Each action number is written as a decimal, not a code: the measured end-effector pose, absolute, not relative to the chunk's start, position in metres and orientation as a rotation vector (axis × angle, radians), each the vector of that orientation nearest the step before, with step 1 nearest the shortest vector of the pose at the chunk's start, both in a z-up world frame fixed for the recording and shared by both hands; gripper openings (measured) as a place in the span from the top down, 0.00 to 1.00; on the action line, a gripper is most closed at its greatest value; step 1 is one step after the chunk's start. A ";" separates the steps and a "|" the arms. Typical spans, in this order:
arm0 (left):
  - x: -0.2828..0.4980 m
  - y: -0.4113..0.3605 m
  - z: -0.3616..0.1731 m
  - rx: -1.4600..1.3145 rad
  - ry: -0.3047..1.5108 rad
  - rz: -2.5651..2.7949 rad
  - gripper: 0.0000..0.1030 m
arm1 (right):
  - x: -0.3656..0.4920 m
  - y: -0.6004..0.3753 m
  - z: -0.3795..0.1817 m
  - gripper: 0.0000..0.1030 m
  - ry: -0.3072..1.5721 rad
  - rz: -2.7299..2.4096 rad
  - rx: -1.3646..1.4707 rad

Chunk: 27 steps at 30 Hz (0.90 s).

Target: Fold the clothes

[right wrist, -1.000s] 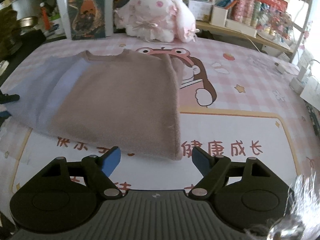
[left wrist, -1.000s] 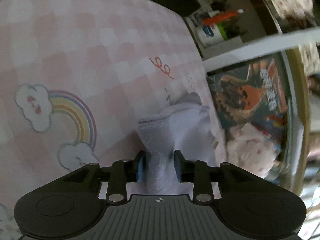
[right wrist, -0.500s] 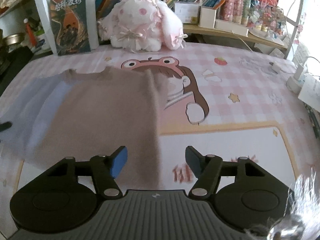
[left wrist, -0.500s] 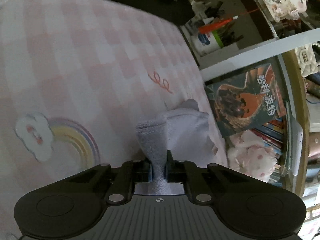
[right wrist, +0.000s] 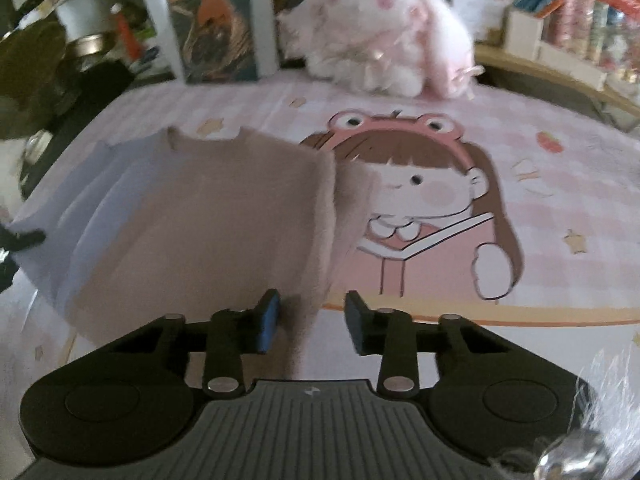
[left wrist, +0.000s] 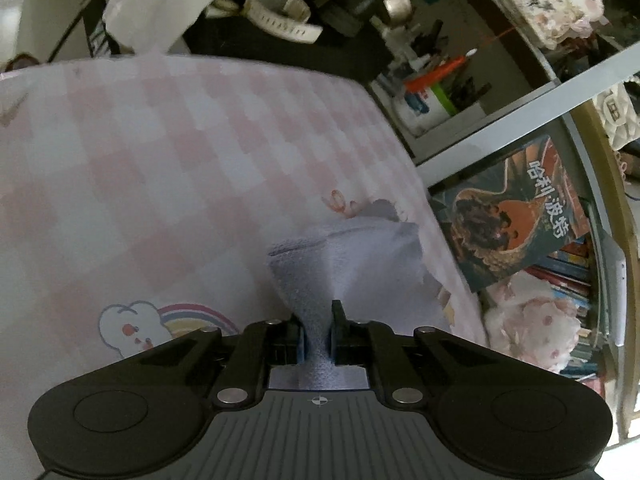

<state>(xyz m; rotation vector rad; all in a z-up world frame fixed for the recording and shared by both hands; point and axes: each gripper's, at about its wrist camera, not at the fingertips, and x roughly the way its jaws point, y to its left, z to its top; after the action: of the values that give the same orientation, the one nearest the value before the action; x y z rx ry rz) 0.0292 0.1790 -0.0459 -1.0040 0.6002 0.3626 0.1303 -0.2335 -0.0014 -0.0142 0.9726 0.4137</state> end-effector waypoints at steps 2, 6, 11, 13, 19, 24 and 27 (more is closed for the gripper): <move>0.029 0.170 -0.031 -0.963 0.569 0.366 0.92 | 0.132 -0.236 -0.004 0.78 0.977 0.454 -0.008; 0.034 0.136 0.007 -0.817 0.515 0.328 0.93 | 0.135 -0.241 -0.007 0.81 0.980 0.509 0.003; 0.042 0.075 0.057 -0.580 0.454 0.252 0.93 | 0.140 -0.249 -0.011 0.81 0.982 0.560 0.031; 0.043 0.036 0.073 -0.432 0.443 0.195 0.93 | 0.142 -0.252 -0.012 0.82 0.983 0.580 0.040; 0.036 -0.095 0.070 0.050 0.549 -0.030 0.92 | 0.149 -0.262 -0.017 0.81 0.999 0.629 0.095; 0.034 -0.156 0.012 0.302 0.760 -0.097 0.85 | 0.155 -0.273 -0.021 0.81 1.024 0.664 0.169; 0.032 -0.167 -0.002 0.385 0.768 -0.095 0.80 | 0.157 -0.283 -0.023 0.78 1.048 0.674 0.228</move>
<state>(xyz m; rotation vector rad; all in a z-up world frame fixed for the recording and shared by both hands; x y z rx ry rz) 0.0316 -0.1665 -0.0023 0.3849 0.7682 -0.0949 0.1570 -0.2828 -0.0226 0.2281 1.0480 0.6740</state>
